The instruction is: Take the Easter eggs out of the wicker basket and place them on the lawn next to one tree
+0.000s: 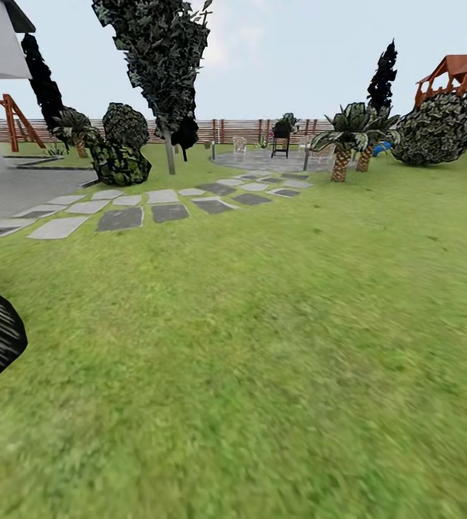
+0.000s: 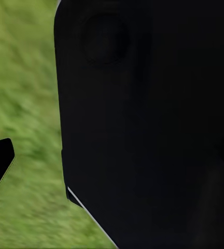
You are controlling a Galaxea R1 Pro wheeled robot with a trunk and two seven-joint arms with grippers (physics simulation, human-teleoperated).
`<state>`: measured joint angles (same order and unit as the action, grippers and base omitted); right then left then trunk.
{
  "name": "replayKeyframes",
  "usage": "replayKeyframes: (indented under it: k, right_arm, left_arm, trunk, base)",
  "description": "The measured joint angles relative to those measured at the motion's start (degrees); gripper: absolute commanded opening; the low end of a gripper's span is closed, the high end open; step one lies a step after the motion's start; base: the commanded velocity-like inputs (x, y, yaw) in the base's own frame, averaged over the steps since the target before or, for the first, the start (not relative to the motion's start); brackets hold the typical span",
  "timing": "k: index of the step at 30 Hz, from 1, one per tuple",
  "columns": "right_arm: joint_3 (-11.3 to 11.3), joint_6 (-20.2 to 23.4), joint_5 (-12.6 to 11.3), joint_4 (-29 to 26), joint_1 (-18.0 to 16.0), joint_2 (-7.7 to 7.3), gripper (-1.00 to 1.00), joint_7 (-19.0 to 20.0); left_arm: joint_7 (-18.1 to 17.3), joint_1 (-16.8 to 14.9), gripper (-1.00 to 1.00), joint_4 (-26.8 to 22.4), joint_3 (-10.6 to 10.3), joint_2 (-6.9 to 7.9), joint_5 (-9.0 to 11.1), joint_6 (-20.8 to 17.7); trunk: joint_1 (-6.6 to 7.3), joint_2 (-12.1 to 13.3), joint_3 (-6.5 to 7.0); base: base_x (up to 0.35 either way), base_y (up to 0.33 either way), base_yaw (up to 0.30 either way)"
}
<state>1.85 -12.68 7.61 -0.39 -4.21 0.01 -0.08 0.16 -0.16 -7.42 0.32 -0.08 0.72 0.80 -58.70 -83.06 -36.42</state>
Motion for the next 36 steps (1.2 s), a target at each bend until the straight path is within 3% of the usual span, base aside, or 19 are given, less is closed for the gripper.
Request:
replayKeyframes:
  k: [36]
  right_arm:
    - [0.03,0.0,0.01,0.0,0.0,0.09,1.0,0.0]
  left_arm:
    - [0.0,0.0,1.0,0.02,0.0,0.0,0.0,0.0]
  trunk:
    - [0.0,0.0,0.0]
  base:
    - [0.339,0.0,0.0]
